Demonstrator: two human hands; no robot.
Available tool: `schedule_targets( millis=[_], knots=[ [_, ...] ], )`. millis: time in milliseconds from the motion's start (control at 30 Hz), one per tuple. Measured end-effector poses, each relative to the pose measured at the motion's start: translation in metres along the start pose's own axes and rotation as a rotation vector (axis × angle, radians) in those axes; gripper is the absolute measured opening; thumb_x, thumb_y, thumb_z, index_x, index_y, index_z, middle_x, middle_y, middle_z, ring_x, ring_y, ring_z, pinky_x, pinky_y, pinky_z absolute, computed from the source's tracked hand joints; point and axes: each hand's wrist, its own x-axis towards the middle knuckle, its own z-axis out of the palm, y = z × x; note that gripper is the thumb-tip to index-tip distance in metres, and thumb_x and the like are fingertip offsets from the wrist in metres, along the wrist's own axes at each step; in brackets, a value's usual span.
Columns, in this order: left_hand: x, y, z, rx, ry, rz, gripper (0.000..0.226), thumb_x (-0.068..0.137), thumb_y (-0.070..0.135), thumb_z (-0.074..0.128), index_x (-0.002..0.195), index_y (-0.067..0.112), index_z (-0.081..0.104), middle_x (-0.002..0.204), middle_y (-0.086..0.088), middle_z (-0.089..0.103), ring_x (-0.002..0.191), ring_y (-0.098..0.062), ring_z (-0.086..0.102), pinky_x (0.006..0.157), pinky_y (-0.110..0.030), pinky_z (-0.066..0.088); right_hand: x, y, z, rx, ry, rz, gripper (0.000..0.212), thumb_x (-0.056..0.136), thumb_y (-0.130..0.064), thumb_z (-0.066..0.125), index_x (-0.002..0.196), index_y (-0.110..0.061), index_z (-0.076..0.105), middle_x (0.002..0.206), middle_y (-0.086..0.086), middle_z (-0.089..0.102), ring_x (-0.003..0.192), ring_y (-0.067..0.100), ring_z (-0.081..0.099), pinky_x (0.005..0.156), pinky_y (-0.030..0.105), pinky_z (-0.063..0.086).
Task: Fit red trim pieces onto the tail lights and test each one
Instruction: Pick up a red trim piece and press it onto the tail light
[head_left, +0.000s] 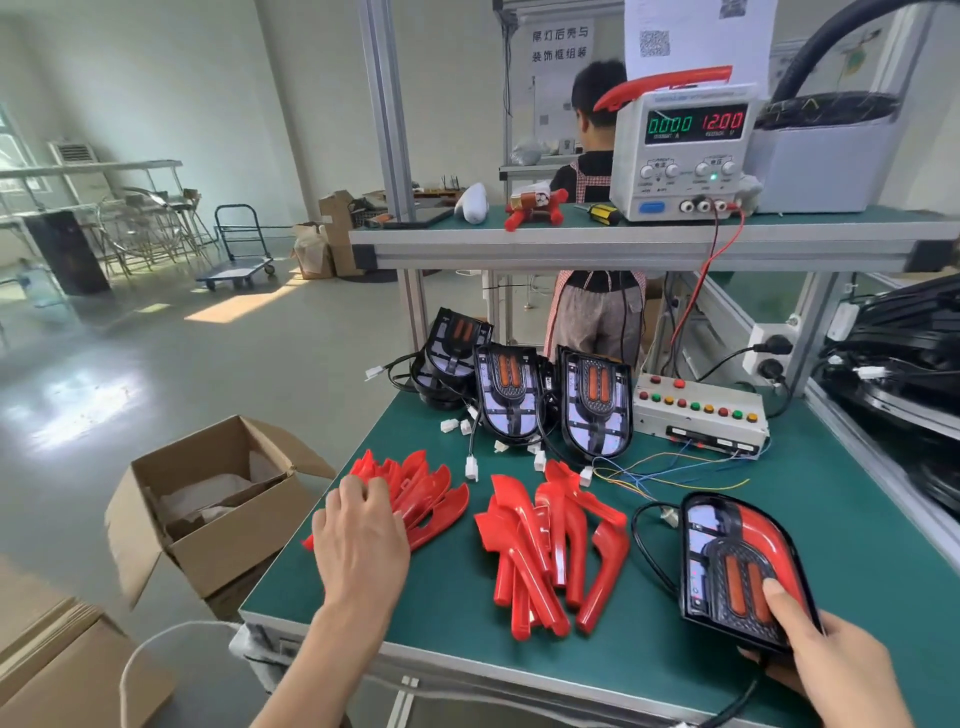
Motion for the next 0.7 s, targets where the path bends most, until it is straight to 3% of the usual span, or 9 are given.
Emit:
schedule_targets(
  millis=[67,167,300,433,567,633,700],
  knots=[
    [0.005,-0.006,0.001,0.082,-0.043,-0.045,0.028,0.083,0.021,0.078,0.103,0.006,0.066,0.102,-0.013,0.063,0.094,-0.035,0.06,0.08,-0.044,0.045,-0.002,-0.003,0.0,0.0,0.003,-0.014,0.038,0.095,-0.038,0.069,0.071,-0.009,0.076,0.066,-0.002,0.069,0.066,0.009,0.06,0.052,0.024,0.039],
    [0.008,-0.012,0.006,0.144,-0.087,-0.07,0.022,0.094,0.032,0.063,0.11,0.016,0.061,0.11,-0.003,0.065,0.104,-0.025,0.061,0.086,-0.035,0.043,-0.004,-0.005,-0.001,-0.007,-0.02,-0.02,0.037,0.096,-0.038,0.067,0.073,-0.01,0.075,0.068,-0.005,0.065,0.068,0.009,0.056,0.056,0.021,0.034],
    [0.01,-0.013,0.01,0.129,-0.134,-0.098,0.009,0.097,0.027,0.057,0.103,0.02,0.058,0.104,0.002,0.066,0.099,-0.02,0.061,0.082,-0.029,0.042,-0.003,-0.004,-0.002,-0.033,-0.034,-0.032,0.039,0.095,-0.042,0.067,0.069,-0.014,0.073,0.07,0.001,0.069,0.071,0.014,0.06,0.057,0.024,0.037],
    [0.012,-0.015,0.013,0.057,-0.151,-0.136,0.004,0.094,0.018,0.063,0.096,0.016,0.06,0.096,-0.001,0.065,0.093,-0.022,0.061,0.079,-0.031,0.043,-0.004,-0.003,-0.001,-0.019,-0.04,-0.002,0.04,0.093,-0.043,0.07,0.073,-0.009,0.077,0.075,0.014,0.075,0.078,0.03,0.071,0.071,0.037,0.053],
    [0.011,-0.015,0.016,-0.065,-0.125,-0.159,0.019,0.094,0.029,0.067,0.097,0.01,0.065,0.097,-0.007,0.067,0.093,-0.029,0.063,0.081,-0.039,0.049,-0.006,-0.008,-0.001,0.0,-0.035,0.021,0.037,0.094,-0.038,0.07,0.076,-0.006,0.077,0.072,0.009,0.074,0.073,0.023,0.069,0.061,0.028,0.044],
    [0.01,-0.014,0.015,-0.138,-0.066,-0.186,0.027,0.093,0.033,0.069,0.099,0.007,0.068,0.098,-0.011,0.064,0.091,-0.033,0.062,0.079,-0.042,0.05,-0.007,-0.008,0.0,-0.018,-0.028,0.021,0.039,0.094,-0.04,0.069,0.075,-0.008,0.077,0.074,0.009,0.074,0.076,0.025,0.068,0.068,0.033,0.049],
    [0.012,-0.017,0.013,-0.204,0.04,-0.225,0.027,0.093,0.029,0.07,0.104,0.004,0.07,0.1,-0.015,0.062,0.093,-0.036,0.059,0.081,-0.045,0.047,-0.008,-0.008,0.001,-0.037,-0.002,0.02,0.04,0.094,-0.044,0.068,0.075,-0.009,0.077,0.078,0.012,0.075,0.083,0.031,0.068,0.086,0.043,0.053]
  ],
)
